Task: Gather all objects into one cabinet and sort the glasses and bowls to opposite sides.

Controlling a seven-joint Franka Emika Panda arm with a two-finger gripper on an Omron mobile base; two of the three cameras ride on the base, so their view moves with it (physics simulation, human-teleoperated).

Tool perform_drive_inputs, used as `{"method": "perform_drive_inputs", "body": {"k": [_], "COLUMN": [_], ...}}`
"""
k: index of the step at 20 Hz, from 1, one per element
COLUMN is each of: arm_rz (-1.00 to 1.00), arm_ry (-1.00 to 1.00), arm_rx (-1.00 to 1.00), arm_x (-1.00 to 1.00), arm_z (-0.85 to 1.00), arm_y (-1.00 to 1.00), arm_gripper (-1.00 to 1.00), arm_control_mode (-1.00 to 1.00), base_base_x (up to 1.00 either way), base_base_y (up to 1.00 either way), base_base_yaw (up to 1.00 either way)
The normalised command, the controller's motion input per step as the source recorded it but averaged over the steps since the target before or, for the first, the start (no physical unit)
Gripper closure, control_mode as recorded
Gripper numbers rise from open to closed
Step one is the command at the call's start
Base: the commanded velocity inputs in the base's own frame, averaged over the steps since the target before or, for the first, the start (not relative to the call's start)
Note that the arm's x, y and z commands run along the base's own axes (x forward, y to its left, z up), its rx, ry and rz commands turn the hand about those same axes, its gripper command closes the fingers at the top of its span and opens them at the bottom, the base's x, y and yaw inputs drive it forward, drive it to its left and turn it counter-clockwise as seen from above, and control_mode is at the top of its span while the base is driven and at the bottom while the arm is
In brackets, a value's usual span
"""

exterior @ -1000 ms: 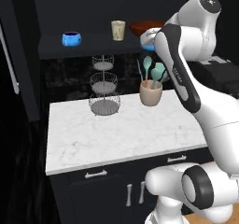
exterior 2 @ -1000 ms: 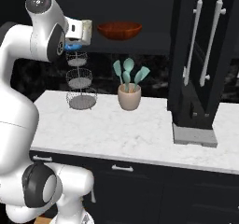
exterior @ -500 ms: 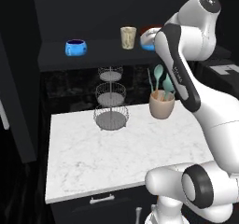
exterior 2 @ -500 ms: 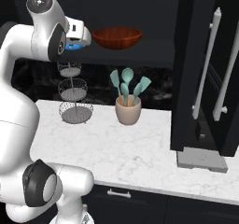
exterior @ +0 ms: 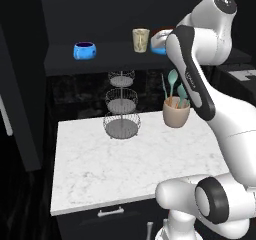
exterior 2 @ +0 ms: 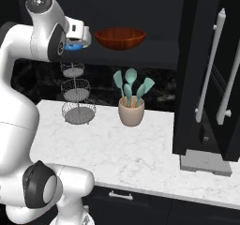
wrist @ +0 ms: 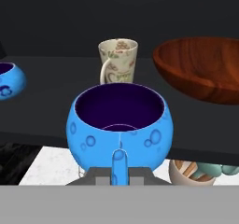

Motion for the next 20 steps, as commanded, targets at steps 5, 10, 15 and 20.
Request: {"method": "perform_drive_inputs", "body": {"k": [5, 10, 15, 20], "arm_rz": [0.00, 0.00, 0.09, 0.17], "arm_ry": [0.00, 0.00, 0.00, 0.00], "arm_rx": [0.00, 0.00, -0.03, -0.03], "arm_x": [0.00, 0.00, 0.00, 0.00], "arm_z": [0.00, 0.00, 0.01, 0.00], "arm_y": [0.00, 0.00, 0.33, 0.49], "arm_gripper": [1.00, 1.00, 1.00, 1.00], "arm_control_mode": [1.00, 1.00, -1.00, -1.00], "base_base_x": [0.00, 0.00, 0.00, 0.00], "base_base_y": [0.13, 0.00, 0.00, 0.00], "base_base_yaw": [0.00, 0.00, 0.00, 0.00]}}
